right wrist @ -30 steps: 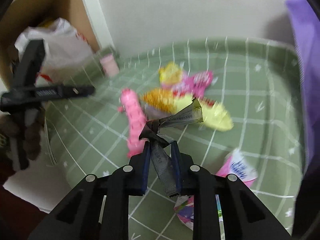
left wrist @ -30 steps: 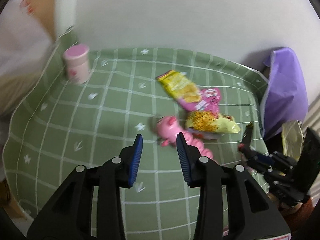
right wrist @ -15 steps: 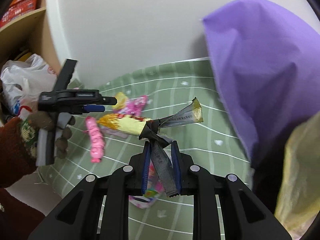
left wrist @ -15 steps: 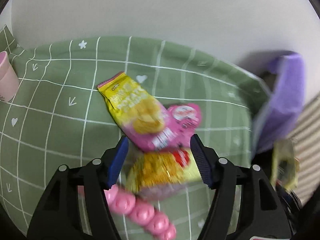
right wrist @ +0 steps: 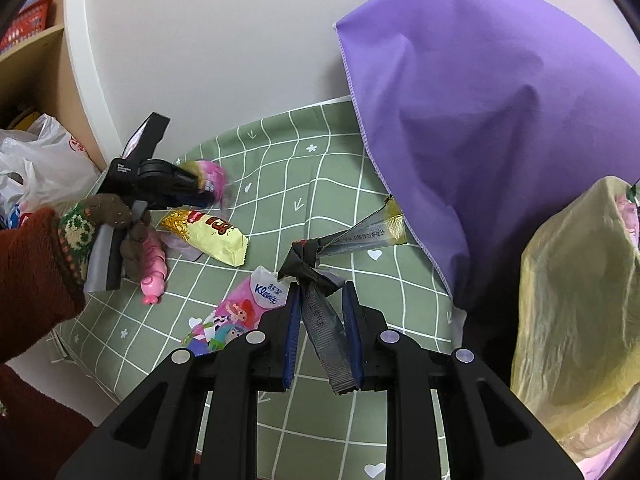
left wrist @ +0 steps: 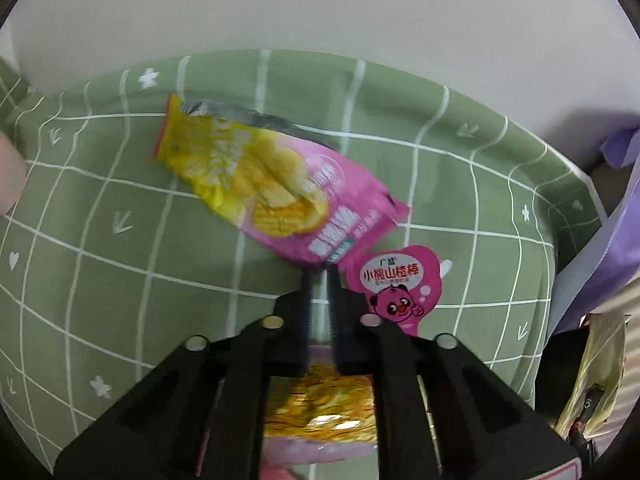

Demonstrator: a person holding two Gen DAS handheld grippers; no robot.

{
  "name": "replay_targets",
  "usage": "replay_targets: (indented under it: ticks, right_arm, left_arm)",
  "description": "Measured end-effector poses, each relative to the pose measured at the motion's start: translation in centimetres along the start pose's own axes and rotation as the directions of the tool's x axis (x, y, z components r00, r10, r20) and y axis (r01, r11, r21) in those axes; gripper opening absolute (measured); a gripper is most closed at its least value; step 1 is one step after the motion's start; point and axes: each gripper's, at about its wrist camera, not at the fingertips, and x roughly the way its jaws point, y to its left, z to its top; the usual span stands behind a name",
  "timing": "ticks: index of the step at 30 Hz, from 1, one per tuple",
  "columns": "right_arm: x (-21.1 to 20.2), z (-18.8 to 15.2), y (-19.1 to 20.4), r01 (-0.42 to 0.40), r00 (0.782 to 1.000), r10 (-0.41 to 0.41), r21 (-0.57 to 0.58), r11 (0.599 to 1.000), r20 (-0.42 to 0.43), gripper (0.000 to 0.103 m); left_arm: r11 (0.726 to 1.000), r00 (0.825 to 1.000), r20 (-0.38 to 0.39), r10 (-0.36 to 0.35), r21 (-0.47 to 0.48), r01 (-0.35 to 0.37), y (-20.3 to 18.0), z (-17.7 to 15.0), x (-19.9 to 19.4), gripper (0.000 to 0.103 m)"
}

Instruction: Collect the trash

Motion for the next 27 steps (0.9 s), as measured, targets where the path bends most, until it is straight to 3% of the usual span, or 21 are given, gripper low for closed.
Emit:
replay_targets:
  ticks: [7, 8, 10, 11, 14, 15, 17, 19, 22, 25, 27]
  right_arm:
    - [-0.1, 0.1, 0.9, -0.015, 1.0, 0.015, -0.004, 1.0, 0.018, 0.021]
    - [-0.1, 0.1, 1.1, -0.021, 1.0, 0.022, -0.008, 1.0, 0.019, 0.021]
    - [-0.1, 0.1, 1.6, -0.035, 0.999, 0.035, -0.016, 0.999, 0.019, 0.021]
    - [-0.1, 0.1, 1.9, -0.043, 0.999, 0.043, -0.024, 0.999, 0.02, 0.021]
    - [-0.2, 0.4, 2.6, -0.058, 0.998, 0.06, -0.05, 0.997, 0.022, 0.021]
    - [-0.2, 0.4, 2.8, -0.059, 0.998, 0.06, -0.056, 0.997, 0.021, 0.021]
    - [-0.2, 0.4, 3.1, -0.061, 0.998, 0.062, -0.064, 0.996, 0.014, 0.021]
    - [-0.5, 0.2, 3.1, -0.057, 0.998, 0.058, -0.079, 0.995, 0.007, 0.021]
    - [-1.3, -0.2, 2.8, -0.044, 0.999, 0.046, -0.094, 0.995, 0.015, 0.021]
    - [-1.6, -0.6, 1.3, -0.039, 0.999, 0.04, -0.048, 0.998, 0.023, 0.021]
    - [-1.6, -0.7, 0.4, -0.04, 0.999, 0.04, -0.013, 0.999, 0.026, 0.021]
  left_arm:
    - [0.995, 0.997, 0.07, -0.046, 0.091, 0.039, 1.4, -1.8, -5.1, 0.0]
    - [0.991, 0.995, 0.075, -0.073, 0.115, 0.064, 1.4, -2.1, -6.0, 0.0]
    - [0.963, 0.981, 0.042, -0.19, 0.201, 0.178, 1.1, -2.9, -7.3, 0.001]
    - [0.947, 0.977, 0.015, -0.212, 0.25, 0.202, 0.8, -2.8, -7.4, 0.005]
    - [0.902, 0.985, 0.013, -0.17, 0.405, 0.15, -1.0, -3.2, -7.7, 0.041]
    - [0.89, 0.984, 0.014, -0.177, 0.429, 0.154, -1.6, -3.0, -7.5, 0.044]
    - [0.876, 0.98, -0.025, -0.195, 0.446, 0.186, -2.5, -2.0, -6.0, 0.045]
    - [0.878, 0.978, -0.085, -0.188, 0.432, 0.206, -2.4, -1.2, -3.8, 0.045]
    - [0.879, 0.977, -0.159, -0.145, 0.433, 0.201, -2.1, -2.9, -2.4, 0.045]
    - [0.85, 0.955, -0.238, -0.178, 0.452, 0.271, -2.4, -4.7, -3.1, 0.045]
    - [0.811, 0.937, -0.289, -0.195, 0.489, 0.32, -3.2, -5.9, -4.1, 0.046]
